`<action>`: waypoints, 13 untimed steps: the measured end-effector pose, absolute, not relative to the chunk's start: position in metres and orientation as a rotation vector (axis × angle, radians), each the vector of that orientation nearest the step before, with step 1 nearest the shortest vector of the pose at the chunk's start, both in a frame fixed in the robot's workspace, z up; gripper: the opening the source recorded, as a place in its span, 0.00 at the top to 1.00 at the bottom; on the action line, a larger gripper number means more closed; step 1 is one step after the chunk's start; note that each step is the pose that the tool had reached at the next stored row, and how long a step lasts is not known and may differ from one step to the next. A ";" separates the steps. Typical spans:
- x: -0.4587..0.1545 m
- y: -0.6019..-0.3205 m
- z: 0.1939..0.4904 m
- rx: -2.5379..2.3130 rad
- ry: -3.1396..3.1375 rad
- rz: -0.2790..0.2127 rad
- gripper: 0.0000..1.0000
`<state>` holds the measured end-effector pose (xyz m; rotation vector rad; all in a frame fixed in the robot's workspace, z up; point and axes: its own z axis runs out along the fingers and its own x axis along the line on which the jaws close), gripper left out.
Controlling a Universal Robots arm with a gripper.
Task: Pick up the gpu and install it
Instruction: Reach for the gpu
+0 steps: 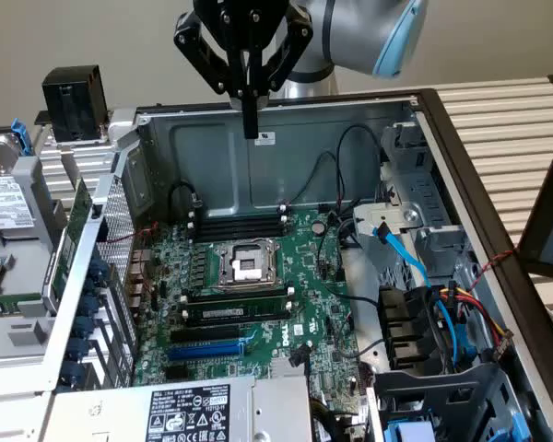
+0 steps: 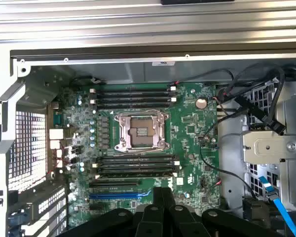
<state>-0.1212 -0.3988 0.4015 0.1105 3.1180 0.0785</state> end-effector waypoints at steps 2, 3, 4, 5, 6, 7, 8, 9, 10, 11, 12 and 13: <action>-0.121 -0.399 0.402 0.110 3.118 0.079 0.89; -0.121 -0.399 0.402 0.110 3.118 0.079 0.89; -0.121 -0.399 0.402 0.110 3.118 0.079 0.89; -0.121 -0.399 0.402 0.110 3.118 0.079 0.89; -0.121 -0.399 0.402 0.110 3.118 0.079 0.89; -0.121 -0.399 0.402 0.110 3.118 0.079 0.89; -0.121 -0.399 0.402 0.110 3.118 0.079 0.89; -0.121 -0.399 0.402 0.110 3.118 0.079 0.89; -0.121 -0.399 0.402 0.110 3.118 0.079 0.89; -0.122 -0.399 0.402 0.110 3.118 0.079 0.89; -0.122 -0.399 0.402 0.110 3.118 0.079 0.89; -0.123 -0.399 0.402 0.110 3.118 0.079 0.89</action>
